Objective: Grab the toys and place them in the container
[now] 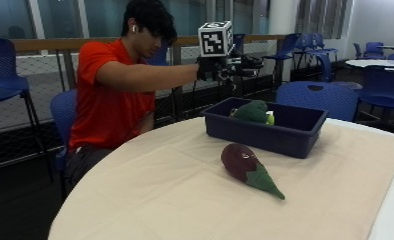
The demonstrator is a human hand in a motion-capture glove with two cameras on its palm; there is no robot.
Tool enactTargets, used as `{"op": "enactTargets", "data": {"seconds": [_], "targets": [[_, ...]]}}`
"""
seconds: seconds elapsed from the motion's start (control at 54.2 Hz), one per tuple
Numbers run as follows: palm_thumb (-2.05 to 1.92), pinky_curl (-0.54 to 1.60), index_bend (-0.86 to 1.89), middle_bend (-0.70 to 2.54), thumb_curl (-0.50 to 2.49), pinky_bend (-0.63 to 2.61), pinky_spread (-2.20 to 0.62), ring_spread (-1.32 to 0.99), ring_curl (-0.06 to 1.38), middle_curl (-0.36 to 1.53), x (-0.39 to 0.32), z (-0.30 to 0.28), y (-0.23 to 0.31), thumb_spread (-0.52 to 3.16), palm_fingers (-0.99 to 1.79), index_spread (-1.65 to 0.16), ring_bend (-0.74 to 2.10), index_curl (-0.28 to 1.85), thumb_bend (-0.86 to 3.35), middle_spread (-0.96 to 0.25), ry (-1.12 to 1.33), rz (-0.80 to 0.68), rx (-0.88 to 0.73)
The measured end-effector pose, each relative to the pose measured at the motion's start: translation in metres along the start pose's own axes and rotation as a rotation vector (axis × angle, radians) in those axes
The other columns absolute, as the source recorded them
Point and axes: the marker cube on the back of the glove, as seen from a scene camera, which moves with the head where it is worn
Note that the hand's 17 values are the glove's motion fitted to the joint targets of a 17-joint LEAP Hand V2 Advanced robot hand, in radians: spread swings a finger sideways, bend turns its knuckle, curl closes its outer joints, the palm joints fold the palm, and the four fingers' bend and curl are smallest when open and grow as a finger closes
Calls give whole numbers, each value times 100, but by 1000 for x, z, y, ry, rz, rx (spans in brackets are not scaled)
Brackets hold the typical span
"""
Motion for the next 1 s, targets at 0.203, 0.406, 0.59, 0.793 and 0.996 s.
{"op": "enactTargets", "data": {"seconds": [0.203,0.406,0.59,0.793,0.996], "targets": [[-4,41,14,11,39,144,9,6,21,27,92,13,23,116,-19,-35,19,22,-5,-6,79,164,-20],[-4,38,14,11,33,141,13,8,22,24,161,30,39,114,-20,-36,18,23,-5,-5,118,305,-62],[-4,36,15,10,30,139,14,9,21,21,199,56,33,114,-21,-36,16,24,-4,-4,76,373,-109],[-2,35,16,11,29,138,14,9,20,20,208,77,8,116,-21,-36,16,25,-3,-4,92,368,-117],[-2,34,15,11,29,137,14,9,20,19,210,95,-31,117,-20,-36,16,26,-3,-3,64,412,-151]]}}
